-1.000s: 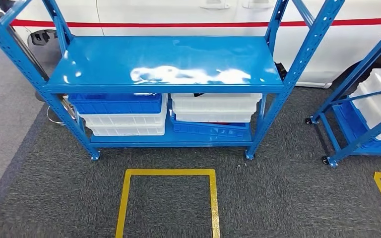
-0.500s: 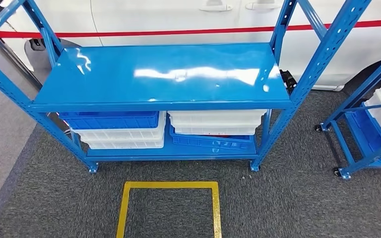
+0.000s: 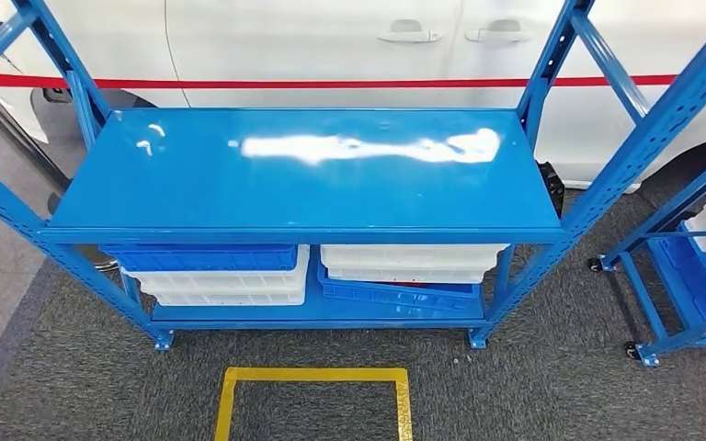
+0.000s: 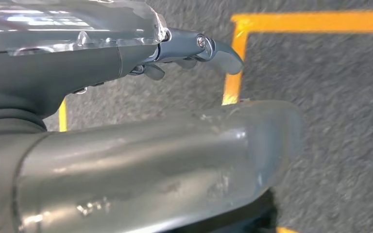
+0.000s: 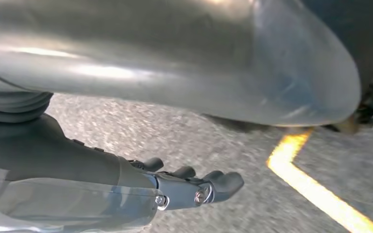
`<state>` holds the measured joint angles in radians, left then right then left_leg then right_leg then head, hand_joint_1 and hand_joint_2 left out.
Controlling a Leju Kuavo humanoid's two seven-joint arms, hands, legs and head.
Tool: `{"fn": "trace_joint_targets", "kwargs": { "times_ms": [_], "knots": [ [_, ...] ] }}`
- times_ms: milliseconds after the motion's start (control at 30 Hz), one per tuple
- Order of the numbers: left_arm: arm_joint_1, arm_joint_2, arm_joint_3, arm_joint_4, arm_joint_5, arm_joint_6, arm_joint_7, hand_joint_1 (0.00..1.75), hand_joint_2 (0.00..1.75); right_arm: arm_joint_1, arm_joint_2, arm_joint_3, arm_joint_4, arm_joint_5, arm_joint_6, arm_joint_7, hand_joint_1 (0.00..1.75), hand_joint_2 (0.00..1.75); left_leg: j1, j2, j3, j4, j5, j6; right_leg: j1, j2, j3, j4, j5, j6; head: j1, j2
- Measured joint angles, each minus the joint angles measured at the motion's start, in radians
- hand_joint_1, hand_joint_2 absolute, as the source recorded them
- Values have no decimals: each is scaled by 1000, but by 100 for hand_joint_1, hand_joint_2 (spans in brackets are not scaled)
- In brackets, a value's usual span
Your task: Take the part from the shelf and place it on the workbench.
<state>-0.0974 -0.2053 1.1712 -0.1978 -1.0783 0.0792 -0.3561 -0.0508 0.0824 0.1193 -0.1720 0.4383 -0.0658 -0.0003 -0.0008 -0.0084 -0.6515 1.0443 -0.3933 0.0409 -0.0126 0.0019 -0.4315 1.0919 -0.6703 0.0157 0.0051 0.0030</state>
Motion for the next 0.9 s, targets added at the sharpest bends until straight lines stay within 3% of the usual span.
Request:
{"fn": "trace_joint_targets", "kwargs": {
  "times_ms": [67,100,133,167,233,300,433,633,667,767,800,900],
  "knots": [
    [-2,0,0,0,0,1,0,0,0,0,0,-1,0,0,2,-4,0,0,-1,0,5,-2,-8,7,0,0,-88,138,-49,5,2,0],
    [-1,0,0,0,0,2,0,0,0,1,0,-2,0,0,3,-4,0,0,-3,-1,9,-2,-13,9,0,0,-128,187,-54,6,2,0],
    [1,0,0,0,0,2,0,0,0,2,0,-3,0,0,4,-4,0,0,-4,-3,14,-2,-17,10,0,0,-151,201,-35,5,2,0],
    [2,0,0,0,0,3,0,0,0,5,0,-4,0,0,5,-5,0,0,-6,-6,20,-2,-21,10,1,0,-155,172,6,2,2,0],
    [4,-1,0,0,0,4,0,0,0,8,0,-5,0,0,5,-5,0,0,-9,-11,33,-2,-28,7,9,1,-125,46,101,-14,2,0],
    [3,-3,0,0,0,5,0,0,0,7,0,-6,0,1,5,-6,0,0,-12,-13,38,0,-34,1,16,-1,-100,-46,146,-27,1,0],
    [3,-3,0,0,0,5,0,0,0,5,2,-6,0,1,5,-8,0,0,-15,-11,40,-1,-48,-3,16,-1,-93,-66,149,-23,0,0],
    [4,-3,0,0,0,4,0,0,0,7,3,-6,0,2,9,-8,0,0,-14,-12,48,-6,-38,-11,16,-1,-92,-66,150,-30,0,0],
    [4,-3,0,0,0,4,0,0,44,7,3,-6,0,3,11,-8,0,0,-14,-12,48,-6,-39,-11,16,-1,-92,-66,150,-30,0,0],
    [4,-3,0,0,1,5,2,0,175,6,3,-7,0,3,-1,-16,0,131,-14,-12,48,-7,-40,-13,16,-1,-92,-66,148,-32,0,0],
    [4,-3,0,0,0,9,2,0,175,6,3,-9,0,2,-11,-23,0,175,-14,-12,48,-7,-41,-14,16,-1,-92,-66,147,-32,0,0],
    [5,-3,-2,0,-14,33,10,0,175,6,5,-15,0,0,-32,-52,0,175,-13,-12,48,-7,-42,-14,16,-1,-92,-66,146,-34,0,0]
  ]
}}
